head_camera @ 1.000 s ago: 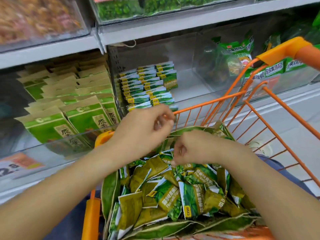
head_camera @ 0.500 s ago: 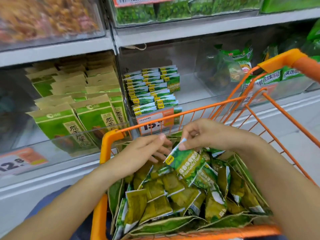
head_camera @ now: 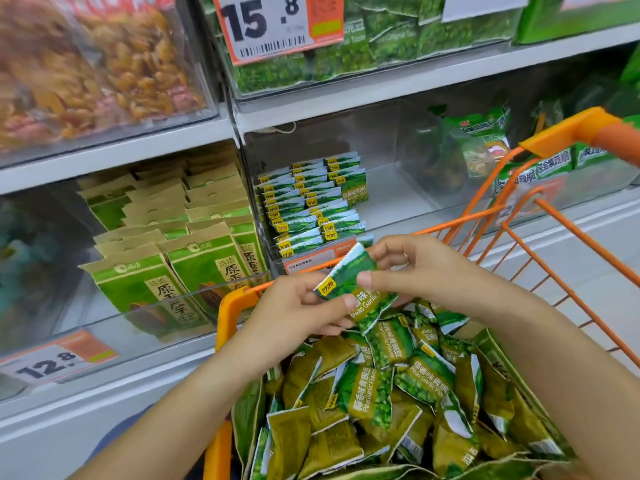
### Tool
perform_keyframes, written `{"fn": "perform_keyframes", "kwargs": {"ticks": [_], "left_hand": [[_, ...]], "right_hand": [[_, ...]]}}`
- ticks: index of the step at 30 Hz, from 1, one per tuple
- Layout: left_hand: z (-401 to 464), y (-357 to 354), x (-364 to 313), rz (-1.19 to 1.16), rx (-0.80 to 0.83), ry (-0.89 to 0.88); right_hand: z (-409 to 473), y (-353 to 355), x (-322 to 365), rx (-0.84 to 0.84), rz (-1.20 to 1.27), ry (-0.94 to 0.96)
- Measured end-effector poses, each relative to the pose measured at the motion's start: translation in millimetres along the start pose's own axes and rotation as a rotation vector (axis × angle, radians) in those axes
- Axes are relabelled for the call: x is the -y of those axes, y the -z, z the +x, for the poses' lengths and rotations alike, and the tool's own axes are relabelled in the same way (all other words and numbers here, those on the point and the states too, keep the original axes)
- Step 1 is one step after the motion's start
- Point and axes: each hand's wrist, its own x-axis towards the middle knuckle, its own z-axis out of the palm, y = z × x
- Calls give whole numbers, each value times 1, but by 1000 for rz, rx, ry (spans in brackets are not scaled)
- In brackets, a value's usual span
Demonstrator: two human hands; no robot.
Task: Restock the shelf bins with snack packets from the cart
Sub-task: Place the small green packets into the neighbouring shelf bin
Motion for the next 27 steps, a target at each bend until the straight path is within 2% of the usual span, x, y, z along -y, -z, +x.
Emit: {"fn": "perform_keyframes", "kwargs": {"ticks": [3, 7, 10, 14, 17, 18, 20, 21, 22, 24, 27], "left_hand": [[6, 4, -10, -60, -67, -37], [16, 5, -20, -141, -97, -53], [23, 4, -23, -189, -121, -36], [29, 1, -24, -147, -79, -12], [37, -3, -30, -7, -59, -25], [43, -3, -33, 65, -96, -57], [67, 4, -43, 266, -218, -183], [82, 9, -50, 362, -285, -239], [100, 14, -56, 442, -341, -264], [136, 19, -65, 622, -388, -230], [185, 15, -64, 817, -343, -157]], "right_hand": [[0, 4, 2, -49, 118, -44], [2, 10, 3, -163, 272, 0], [3, 15, 1, -184, 324, 29], [6, 18, -1, -226, 256, 54], [6, 18, -3, -371, 160, 116], [6, 18, -5, -469, 55, 139], [7, 21, -11, -673, -417, 145], [7, 22, -14, -709, -644, 128], [8, 24, -18, -703, -773, 115], [12, 26, -27, -627, -871, 77], [16, 20, -37, -505, -967, 5]]}}
